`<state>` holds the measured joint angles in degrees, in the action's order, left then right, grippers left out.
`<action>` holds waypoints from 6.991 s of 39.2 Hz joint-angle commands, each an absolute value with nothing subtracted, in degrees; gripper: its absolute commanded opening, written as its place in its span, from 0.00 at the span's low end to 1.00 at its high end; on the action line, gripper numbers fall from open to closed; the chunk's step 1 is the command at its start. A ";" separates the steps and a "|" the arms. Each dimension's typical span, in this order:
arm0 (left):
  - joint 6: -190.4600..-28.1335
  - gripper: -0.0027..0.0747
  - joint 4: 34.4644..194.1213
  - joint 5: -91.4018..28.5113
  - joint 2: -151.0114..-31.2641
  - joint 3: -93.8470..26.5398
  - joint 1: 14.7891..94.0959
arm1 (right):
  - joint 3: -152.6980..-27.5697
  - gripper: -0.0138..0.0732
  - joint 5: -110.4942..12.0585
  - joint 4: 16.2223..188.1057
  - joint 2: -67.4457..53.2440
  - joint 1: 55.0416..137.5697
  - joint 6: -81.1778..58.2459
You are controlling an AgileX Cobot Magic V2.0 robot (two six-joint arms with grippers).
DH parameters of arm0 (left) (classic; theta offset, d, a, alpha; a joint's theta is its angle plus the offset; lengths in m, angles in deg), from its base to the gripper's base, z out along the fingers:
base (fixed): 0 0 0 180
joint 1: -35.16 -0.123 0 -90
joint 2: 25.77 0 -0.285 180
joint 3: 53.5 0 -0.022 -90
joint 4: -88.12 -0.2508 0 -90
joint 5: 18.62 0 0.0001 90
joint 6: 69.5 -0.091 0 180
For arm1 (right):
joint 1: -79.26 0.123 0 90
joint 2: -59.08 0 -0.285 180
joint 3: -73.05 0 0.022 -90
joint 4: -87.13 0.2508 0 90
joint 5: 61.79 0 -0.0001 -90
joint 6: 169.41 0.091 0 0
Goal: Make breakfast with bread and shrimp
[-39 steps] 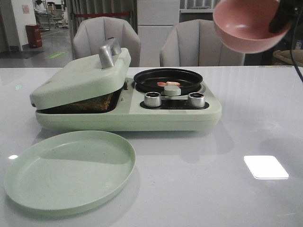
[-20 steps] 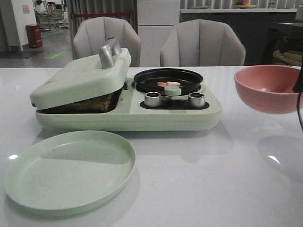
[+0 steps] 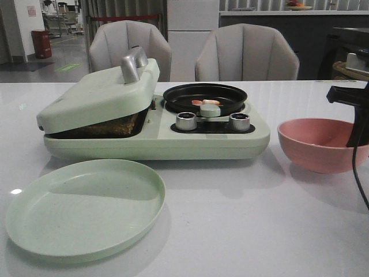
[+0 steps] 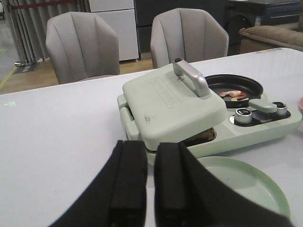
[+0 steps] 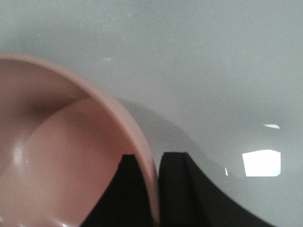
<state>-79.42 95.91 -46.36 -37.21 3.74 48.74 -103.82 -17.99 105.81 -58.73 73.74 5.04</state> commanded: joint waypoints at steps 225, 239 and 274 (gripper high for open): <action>-70.67 0.28 92.21 -15.53 -32.34 25.21 43.86 | -43.76 0.33 -65.97 101.51 32.51 97.18 -1.97; -70.67 0.27 92.21 -15.53 -32.34 25.21 43.86 | -39.89 0.33 -64.88 94.30 42.02 90.27 -1.61; -70.67 0.27 92.21 -15.53 -32.34 25.21 43.86 | -29.10 0.33 -65.16 86.37 53.09 83.35 12.89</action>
<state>-71.23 92.09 -20.13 -33.25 24.02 43.45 -28.24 -60.76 87.13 51.91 83.73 12.91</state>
